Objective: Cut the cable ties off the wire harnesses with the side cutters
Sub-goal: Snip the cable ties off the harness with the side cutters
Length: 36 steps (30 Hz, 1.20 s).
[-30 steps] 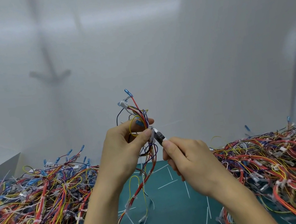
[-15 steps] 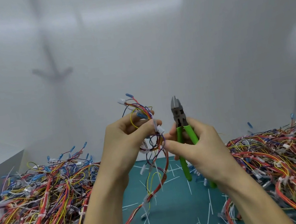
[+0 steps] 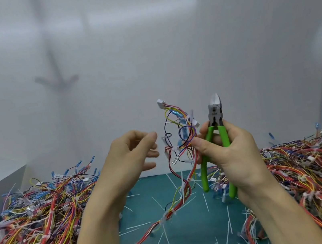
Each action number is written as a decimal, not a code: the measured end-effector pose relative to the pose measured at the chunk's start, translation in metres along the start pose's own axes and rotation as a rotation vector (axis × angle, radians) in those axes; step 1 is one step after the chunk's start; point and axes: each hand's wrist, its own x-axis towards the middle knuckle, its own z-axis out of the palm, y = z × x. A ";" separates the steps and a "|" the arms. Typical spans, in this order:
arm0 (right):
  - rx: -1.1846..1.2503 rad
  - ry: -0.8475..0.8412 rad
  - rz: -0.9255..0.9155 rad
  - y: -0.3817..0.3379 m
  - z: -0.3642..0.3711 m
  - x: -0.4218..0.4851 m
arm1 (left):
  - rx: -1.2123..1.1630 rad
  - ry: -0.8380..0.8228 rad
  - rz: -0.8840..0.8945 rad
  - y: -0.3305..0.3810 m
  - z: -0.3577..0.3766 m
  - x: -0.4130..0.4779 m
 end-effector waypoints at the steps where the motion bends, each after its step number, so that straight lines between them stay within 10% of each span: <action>1: 0.011 -0.003 0.010 0.000 -0.001 0.000 | 0.019 -0.062 0.004 0.001 -0.001 -0.002; 10: -0.012 -0.050 0.049 -0.003 -0.003 0.000 | 0.473 -0.082 0.595 0.017 0.006 -0.014; 30: -0.225 -0.096 0.062 0.015 0.004 0.000 | 0.639 -0.258 0.304 0.004 0.004 -0.007; 36: -0.404 -0.083 0.005 0.018 0.007 0.000 | 0.077 -0.148 0.001 -0.003 0.008 -0.001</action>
